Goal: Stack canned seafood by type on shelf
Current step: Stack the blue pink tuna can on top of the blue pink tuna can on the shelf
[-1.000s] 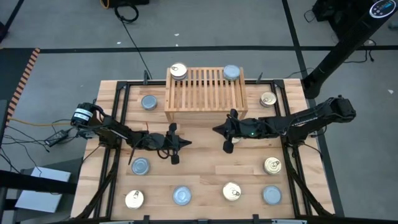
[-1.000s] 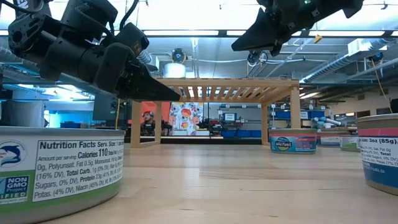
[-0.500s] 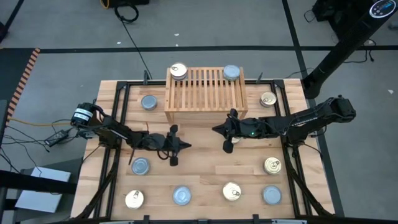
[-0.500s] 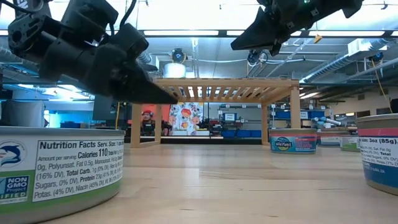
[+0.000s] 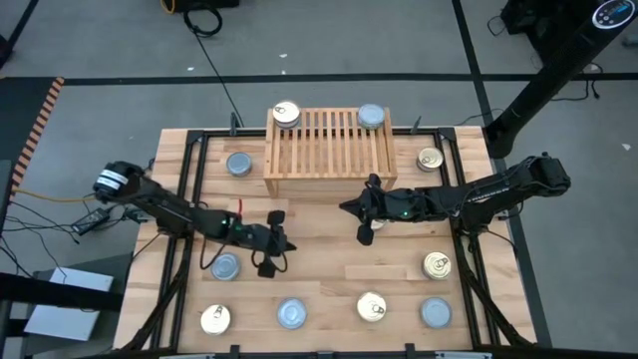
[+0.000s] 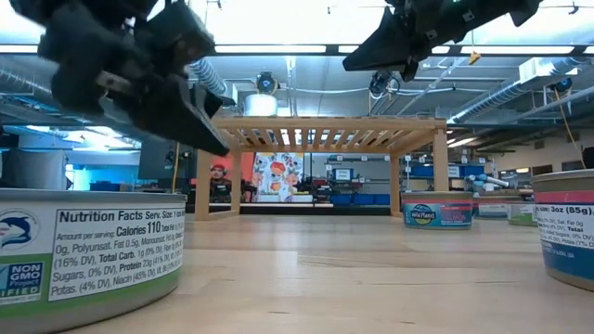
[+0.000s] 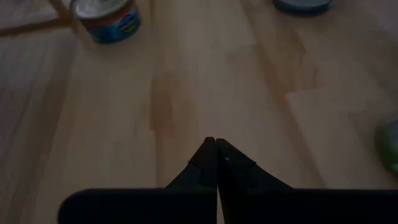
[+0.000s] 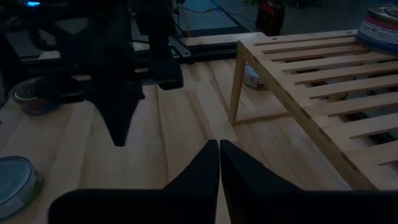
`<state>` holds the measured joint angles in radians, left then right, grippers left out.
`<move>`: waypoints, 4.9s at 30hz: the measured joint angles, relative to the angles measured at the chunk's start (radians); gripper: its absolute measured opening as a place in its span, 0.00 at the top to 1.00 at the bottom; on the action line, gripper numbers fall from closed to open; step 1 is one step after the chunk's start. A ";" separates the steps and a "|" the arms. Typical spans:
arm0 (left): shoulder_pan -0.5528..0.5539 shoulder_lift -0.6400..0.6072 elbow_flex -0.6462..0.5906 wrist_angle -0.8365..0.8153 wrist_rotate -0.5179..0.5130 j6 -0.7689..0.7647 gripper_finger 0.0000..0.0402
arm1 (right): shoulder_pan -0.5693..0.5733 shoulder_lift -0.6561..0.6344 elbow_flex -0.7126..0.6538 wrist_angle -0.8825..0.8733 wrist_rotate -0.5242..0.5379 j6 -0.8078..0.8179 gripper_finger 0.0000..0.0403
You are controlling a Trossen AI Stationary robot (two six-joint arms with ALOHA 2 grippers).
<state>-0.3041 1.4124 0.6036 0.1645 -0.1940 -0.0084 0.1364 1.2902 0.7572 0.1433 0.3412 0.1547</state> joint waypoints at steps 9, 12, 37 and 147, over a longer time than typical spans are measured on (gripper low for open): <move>-0.053 -0.006 0.099 -0.161 -0.014 -0.003 1.00 | 0.000 0.000 0.000 0.022 0.000 0.000 0.94; -0.060 -0.006 0.112 -0.172 -0.015 -0.002 1.00 | 0.000 0.000 0.000 0.021 0.000 0.000 0.94; -0.084 -0.006 0.121 -0.224 0.002 -0.038 1.00 | 0.000 0.000 0.000 0.029 0.000 0.000 0.94; 0.039 0.282 0.143 0.340 0.048 0.102 0.97 | 0.094 0.340 0.063 -0.265 -0.214 0.205 0.99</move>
<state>-0.2650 1.6939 0.7467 0.5042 -0.1460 0.0933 0.2302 1.6304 0.8204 -0.1219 0.1274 0.3600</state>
